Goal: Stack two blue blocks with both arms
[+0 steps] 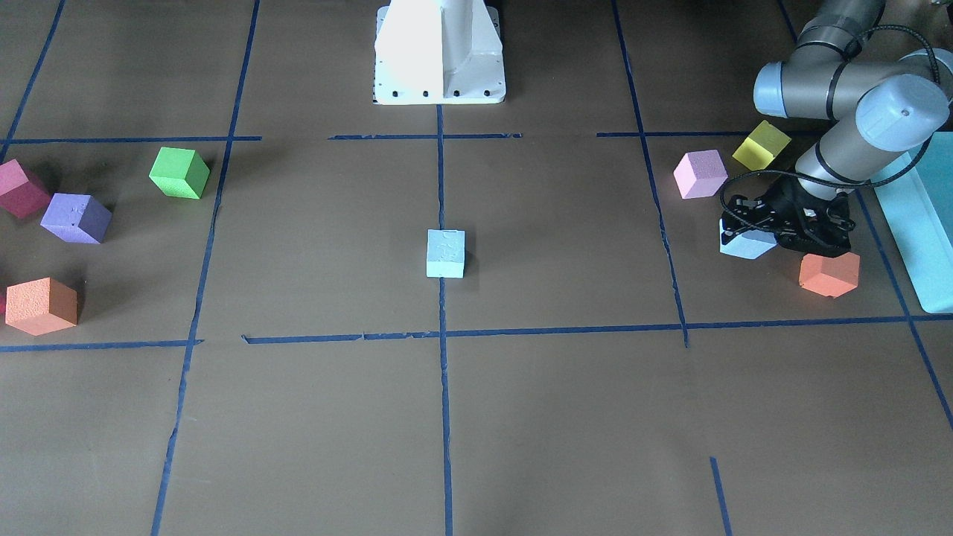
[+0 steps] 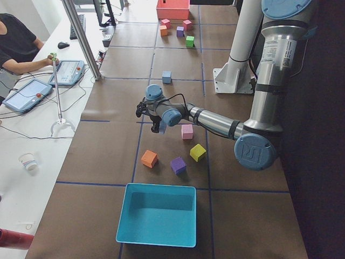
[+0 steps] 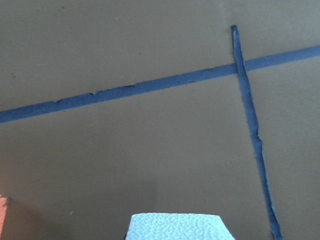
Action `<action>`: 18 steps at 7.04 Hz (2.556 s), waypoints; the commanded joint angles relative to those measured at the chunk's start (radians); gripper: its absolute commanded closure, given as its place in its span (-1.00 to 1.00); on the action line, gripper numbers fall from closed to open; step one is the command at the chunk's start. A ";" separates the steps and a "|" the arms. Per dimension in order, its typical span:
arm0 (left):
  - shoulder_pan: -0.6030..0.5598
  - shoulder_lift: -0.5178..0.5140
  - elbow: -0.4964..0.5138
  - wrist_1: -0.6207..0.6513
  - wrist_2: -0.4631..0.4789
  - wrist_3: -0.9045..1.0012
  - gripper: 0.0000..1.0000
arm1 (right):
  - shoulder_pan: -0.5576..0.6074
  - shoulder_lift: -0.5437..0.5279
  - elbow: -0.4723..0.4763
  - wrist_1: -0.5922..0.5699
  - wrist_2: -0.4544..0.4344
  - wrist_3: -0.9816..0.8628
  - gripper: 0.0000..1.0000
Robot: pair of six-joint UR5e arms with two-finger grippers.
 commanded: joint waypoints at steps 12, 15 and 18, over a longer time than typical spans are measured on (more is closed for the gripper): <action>0.346 -0.810 0.327 0.350 0.206 -0.426 1.00 | 0.183 -0.243 -0.162 0.207 0.114 -0.147 -0.99; 0.363 -0.818 0.397 0.266 0.209 -0.418 0.98 | 0.183 -0.239 -0.164 0.207 0.114 -0.147 -0.99; 0.379 -0.819 0.404 0.263 0.232 -0.418 0.90 | 0.183 -0.237 -0.164 0.207 0.114 -0.145 -0.99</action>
